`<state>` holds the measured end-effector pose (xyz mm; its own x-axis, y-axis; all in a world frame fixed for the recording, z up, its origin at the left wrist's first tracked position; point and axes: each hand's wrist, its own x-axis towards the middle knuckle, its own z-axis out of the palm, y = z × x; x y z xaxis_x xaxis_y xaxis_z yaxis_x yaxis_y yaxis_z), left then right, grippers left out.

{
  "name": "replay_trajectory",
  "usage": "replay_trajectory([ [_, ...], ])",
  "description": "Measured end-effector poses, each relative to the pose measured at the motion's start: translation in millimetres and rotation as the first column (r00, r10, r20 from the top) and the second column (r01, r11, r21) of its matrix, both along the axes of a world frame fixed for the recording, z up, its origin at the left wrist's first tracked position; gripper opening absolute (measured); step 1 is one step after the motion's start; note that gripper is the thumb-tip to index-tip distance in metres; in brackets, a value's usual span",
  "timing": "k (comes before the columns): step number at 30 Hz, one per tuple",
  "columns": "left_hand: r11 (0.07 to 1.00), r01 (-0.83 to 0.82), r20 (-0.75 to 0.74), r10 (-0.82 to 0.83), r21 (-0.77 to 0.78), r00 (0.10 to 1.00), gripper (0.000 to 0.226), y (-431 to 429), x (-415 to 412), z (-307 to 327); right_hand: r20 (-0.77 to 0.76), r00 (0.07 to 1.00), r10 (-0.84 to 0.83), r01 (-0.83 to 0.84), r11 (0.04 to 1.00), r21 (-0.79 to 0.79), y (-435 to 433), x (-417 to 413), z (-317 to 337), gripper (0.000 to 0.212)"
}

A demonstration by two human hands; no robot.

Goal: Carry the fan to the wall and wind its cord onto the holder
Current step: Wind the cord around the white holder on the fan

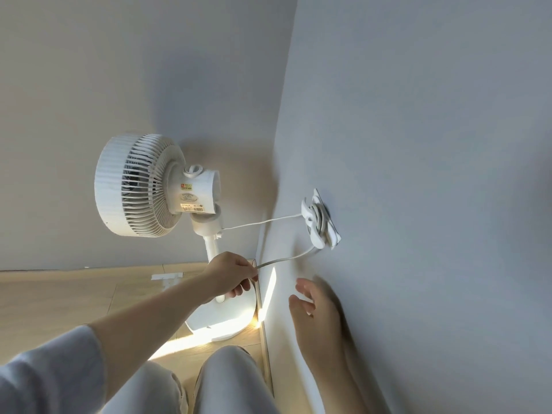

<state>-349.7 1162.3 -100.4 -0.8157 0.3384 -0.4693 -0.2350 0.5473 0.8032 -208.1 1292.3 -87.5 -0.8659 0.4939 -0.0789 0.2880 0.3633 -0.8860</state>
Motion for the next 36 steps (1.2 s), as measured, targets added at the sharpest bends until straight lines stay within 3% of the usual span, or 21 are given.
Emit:
replay_trajectory([
  [8,0.999,0.015,0.001,-0.015,-0.034,1.0,0.019,35.7,-23.0,-2.4,0.038,0.999,-0.019,0.025,0.982,-0.187,0.8,-12.6,-14.0,0.028],
  [14,0.995,-0.092,-0.007,0.092,0.032,0.996,0.018,49.7,-47.8,24.1,0.083,0.997,0.007,0.006,0.988,-0.157,-0.3,-8.9,-15.4,0.025],
  [21,0.992,-0.11,0.042,0.107,0.064,0.993,0.019,55.7,-68.3,52.1,0.091,0.996,0.005,0.01,0.987,-0.157,-0.8,-5.9,-12.1,0.023],
  [32,0.944,-0.19,0.141,0.156,0.27,0.978,0.019,58.4,-78.8,82.1,0.108,0.994,0.017,-0.003,0.992,-0.128,-0.4,-5.8,-15.6,0.025],
  [36,0.943,-0.166,0.096,0.144,0.288,0.985,0.021,68.3,-79.9,96.2,0.11,0.994,0.02,-0.008,0.994,-0.108,0.4,-6.0,-16.4,0.029],
])
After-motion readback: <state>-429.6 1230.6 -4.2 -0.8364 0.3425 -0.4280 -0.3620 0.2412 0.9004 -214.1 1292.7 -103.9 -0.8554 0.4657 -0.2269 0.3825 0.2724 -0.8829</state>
